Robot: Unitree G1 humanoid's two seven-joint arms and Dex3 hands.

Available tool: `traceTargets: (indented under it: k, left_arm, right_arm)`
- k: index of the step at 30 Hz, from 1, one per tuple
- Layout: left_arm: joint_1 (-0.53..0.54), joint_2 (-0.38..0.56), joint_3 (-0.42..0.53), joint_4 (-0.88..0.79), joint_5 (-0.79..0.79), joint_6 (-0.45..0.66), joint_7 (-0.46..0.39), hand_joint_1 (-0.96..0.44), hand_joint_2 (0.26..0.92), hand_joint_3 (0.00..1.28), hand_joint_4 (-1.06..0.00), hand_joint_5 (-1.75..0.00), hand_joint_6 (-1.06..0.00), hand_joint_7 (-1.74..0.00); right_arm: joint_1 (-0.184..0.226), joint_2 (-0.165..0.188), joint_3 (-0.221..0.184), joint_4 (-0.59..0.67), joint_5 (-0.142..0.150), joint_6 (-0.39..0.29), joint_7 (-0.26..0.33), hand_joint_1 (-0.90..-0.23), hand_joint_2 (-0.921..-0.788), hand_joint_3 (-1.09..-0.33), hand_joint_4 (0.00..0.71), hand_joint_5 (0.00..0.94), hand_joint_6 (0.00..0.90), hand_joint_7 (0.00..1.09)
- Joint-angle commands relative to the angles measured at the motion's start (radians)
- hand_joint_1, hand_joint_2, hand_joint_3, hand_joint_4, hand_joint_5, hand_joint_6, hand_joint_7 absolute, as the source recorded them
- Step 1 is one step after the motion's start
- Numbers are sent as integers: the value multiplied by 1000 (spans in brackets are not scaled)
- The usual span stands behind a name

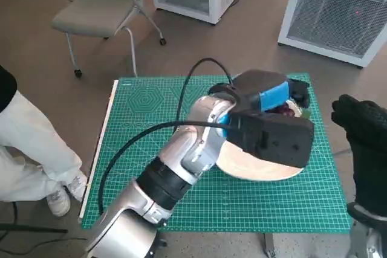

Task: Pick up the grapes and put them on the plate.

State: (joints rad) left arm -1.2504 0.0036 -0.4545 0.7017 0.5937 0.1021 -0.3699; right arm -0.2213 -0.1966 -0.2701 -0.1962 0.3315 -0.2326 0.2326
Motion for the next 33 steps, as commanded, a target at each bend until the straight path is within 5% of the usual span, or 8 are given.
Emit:
traceTargets:
  k: [1,10,25,33]
  left_arm:
    - [-41,12,-31,15,31,-8,7,-220,847,53,-282,-190,-401,-28]
    - [-21,27,-28,25,27,-46,35,-398,901,28,-315,-33,-422,-17]
    - [54,85,19,-25,-37,-101,41,-420,921,49,-297,-2,-310,0]
    - [153,132,129,-114,-143,-154,76,-441,921,71,-260,0,-309,-3]
  right_arm:
    - [10,-1,3,18,10,4,9,-488,-921,-570,352,455,193,909]
    - [8,1,8,22,13,4,14,-488,-921,-569,352,457,194,908]
    - [0,0,20,33,9,9,13,-489,-921,-567,353,458,197,903]
    - [-5,-2,29,32,4,13,14,-493,-921,-566,354,457,199,900]
